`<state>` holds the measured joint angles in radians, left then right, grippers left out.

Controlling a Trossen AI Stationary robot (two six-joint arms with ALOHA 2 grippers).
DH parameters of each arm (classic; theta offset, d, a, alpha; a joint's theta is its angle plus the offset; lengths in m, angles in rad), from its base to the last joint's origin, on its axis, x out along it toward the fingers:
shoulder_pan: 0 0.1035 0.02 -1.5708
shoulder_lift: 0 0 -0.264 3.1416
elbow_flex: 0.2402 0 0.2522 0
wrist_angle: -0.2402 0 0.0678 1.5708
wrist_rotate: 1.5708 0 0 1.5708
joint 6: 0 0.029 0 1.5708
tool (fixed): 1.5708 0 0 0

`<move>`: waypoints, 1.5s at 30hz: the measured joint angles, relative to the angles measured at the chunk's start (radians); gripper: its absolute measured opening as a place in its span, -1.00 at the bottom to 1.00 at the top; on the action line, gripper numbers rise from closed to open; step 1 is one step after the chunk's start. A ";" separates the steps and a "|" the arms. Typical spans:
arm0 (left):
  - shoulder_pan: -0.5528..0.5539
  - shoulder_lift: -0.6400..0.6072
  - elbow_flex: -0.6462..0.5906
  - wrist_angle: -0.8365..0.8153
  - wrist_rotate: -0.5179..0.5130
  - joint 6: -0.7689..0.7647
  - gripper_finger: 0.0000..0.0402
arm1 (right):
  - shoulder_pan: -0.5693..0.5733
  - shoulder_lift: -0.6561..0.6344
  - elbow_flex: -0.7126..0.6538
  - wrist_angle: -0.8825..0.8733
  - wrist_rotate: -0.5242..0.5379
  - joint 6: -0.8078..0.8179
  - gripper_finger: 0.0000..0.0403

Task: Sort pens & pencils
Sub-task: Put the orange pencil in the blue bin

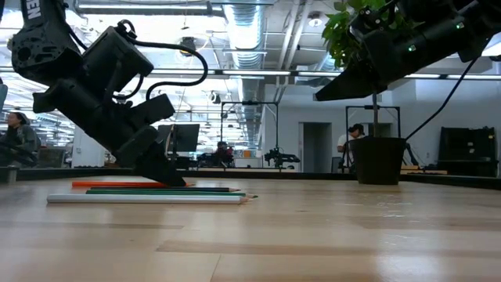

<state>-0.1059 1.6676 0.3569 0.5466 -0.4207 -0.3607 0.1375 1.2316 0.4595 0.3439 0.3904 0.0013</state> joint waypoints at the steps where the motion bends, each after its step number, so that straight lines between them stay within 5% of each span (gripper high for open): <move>1: 0.000 0.000 0.000 -0.002 0.001 0.000 -0.15 | 0.000 0.000 0.000 0.000 0.000 0.000 -0.44; 7: 0.000 0.000 -0.010 -0.008 0.006 -0.002 -0.15 | 0.000 0.000 0.000 0.000 0.000 0.018 -0.44; 17: 0.000 0.006 -0.153 0.306 0.041 -0.006 -0.15 | 0.013 0.000 0.000 -0.007 0.000 0.018 -0.44; 45: 0.000 0.005 -0.139 0.294 0.023 -0.001 -0.15 | 0.013 0.000 0.000 0.000 0.000 0.016 -0.44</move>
<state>-0.1059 1.6726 0.2180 0.8410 -0.3972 -0.3614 0.1501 1.2316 0.4595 0.3443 0.3904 0.0177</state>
